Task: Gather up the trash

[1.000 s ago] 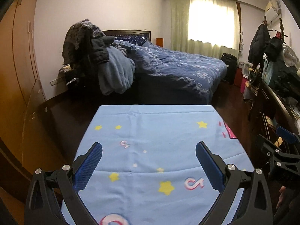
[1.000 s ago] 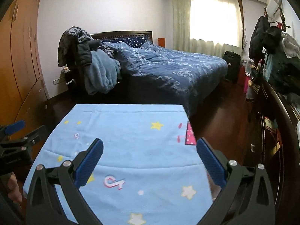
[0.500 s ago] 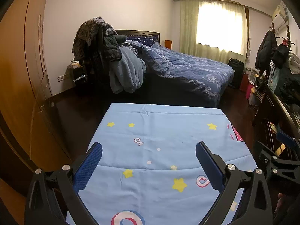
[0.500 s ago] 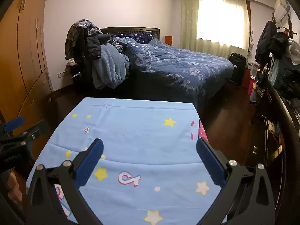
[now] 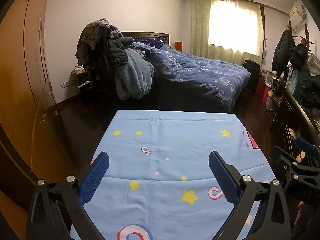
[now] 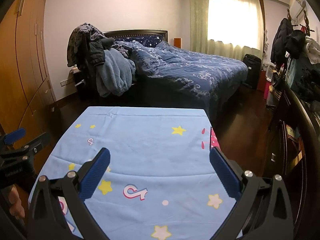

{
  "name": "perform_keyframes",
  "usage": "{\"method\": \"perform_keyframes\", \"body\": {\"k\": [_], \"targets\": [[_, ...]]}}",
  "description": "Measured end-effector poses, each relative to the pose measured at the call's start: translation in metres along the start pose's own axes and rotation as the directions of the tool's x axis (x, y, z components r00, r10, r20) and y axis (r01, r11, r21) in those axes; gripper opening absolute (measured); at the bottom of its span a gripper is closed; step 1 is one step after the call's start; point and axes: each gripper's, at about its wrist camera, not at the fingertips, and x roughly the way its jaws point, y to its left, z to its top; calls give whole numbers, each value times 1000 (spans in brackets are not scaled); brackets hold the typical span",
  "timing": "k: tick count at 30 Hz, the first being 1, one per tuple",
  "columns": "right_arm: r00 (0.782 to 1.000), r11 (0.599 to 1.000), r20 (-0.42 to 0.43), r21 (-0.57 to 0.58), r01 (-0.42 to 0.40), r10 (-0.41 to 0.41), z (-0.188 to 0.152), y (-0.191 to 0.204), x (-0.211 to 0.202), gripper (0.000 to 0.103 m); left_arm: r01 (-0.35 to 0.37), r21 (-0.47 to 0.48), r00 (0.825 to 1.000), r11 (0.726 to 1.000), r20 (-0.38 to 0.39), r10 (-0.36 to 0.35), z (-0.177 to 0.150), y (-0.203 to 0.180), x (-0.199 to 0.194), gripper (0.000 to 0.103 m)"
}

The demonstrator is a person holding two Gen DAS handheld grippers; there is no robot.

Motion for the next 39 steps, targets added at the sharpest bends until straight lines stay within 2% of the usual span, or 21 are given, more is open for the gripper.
{"method": "perform_keyframes", "body": {"k": [39], "targets": [[1000, 1000, 4, 4, -1, 1, 2, -2, -1, 100, 4, -2, 1000, 1000, -3, -4, -1, -3, -1, 99]]}}
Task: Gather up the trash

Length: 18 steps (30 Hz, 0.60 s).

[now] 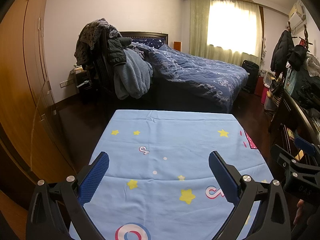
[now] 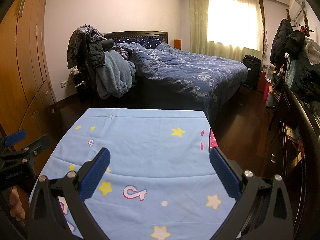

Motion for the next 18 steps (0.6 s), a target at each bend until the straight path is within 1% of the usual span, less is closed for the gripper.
{"method": "perform_keyframes", "body": {"k": [18], "targets": [[1000, 1000, 1, 0, 1, -1, 1, -1, 0, 100, 0, -1, 1000, 1000, 0, 0, 0, -2, 0, 99]]}}
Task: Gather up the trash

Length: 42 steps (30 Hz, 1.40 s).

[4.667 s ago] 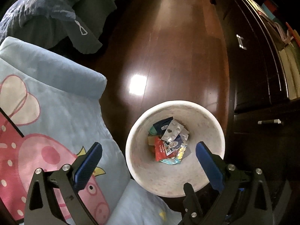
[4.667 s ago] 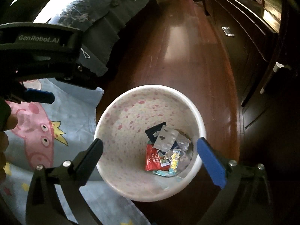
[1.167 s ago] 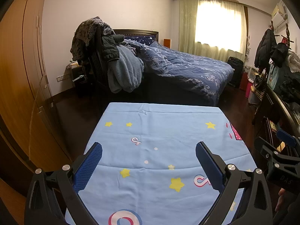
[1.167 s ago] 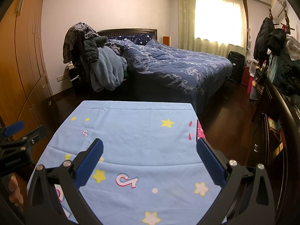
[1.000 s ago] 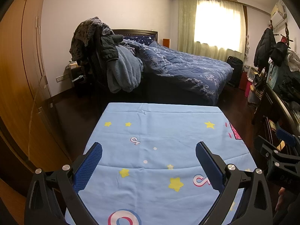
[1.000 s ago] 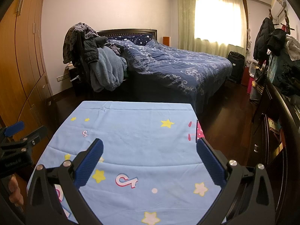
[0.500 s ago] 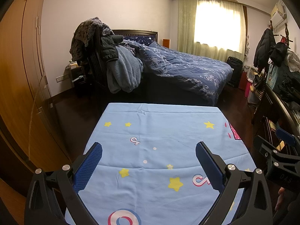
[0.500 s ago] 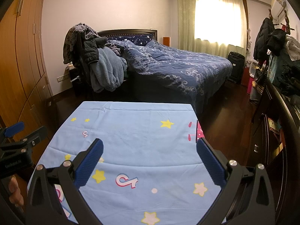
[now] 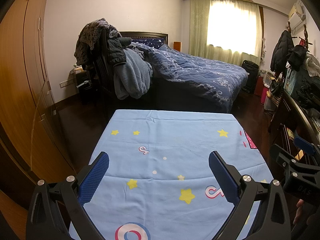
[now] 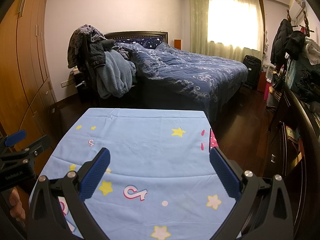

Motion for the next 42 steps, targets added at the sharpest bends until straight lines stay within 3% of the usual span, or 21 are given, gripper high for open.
{"method": "perform_keyframes", "body": {"k": [42], "targets": [[1000, 1000, 0, 1, 1, -1, 2, -2, -1, 100, 12, 16, 1000, 1000, 10, -12, -4, -11, -7, 99]]}}
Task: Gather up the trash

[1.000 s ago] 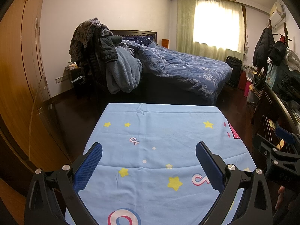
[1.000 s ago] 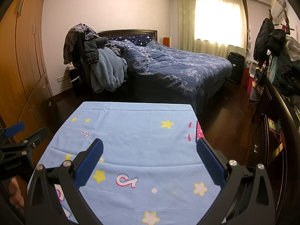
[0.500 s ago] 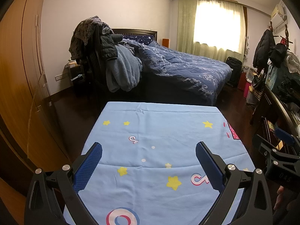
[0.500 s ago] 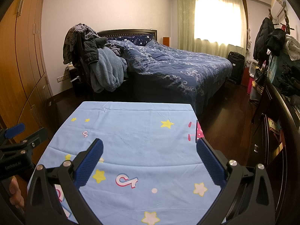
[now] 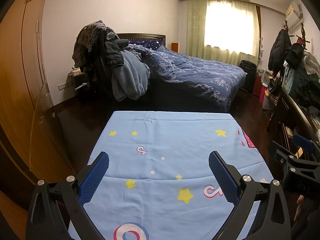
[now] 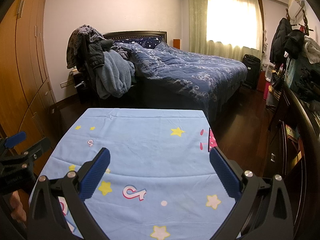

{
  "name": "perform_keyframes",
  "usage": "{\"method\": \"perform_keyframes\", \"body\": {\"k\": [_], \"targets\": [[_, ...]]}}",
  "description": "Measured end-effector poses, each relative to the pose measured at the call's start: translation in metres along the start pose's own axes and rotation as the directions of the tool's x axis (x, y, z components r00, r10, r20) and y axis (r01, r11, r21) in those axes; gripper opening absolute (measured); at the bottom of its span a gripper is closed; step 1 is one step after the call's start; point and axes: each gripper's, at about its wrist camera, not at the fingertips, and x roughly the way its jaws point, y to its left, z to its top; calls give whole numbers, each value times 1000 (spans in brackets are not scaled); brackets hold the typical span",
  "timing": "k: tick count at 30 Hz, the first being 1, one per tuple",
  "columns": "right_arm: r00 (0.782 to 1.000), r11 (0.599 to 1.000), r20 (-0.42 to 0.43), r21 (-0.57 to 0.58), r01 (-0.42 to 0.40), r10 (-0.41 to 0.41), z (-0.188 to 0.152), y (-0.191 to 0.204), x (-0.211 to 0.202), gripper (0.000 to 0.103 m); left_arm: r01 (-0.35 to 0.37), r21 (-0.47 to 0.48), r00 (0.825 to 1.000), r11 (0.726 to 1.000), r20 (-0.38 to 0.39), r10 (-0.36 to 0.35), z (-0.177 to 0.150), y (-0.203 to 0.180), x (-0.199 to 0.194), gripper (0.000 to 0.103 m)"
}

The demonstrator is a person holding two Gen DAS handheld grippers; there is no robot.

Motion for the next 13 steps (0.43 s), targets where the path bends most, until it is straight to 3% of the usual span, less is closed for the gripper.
{"method": "perform_keyframes", "body": {"k": [13], "targets": [[1000, 1000, 7, 4, 1, -1, 1, -2, -2, 100, 3, 2, 1000, 1000, -2, -3, 0, 1, -2, 99]]}}
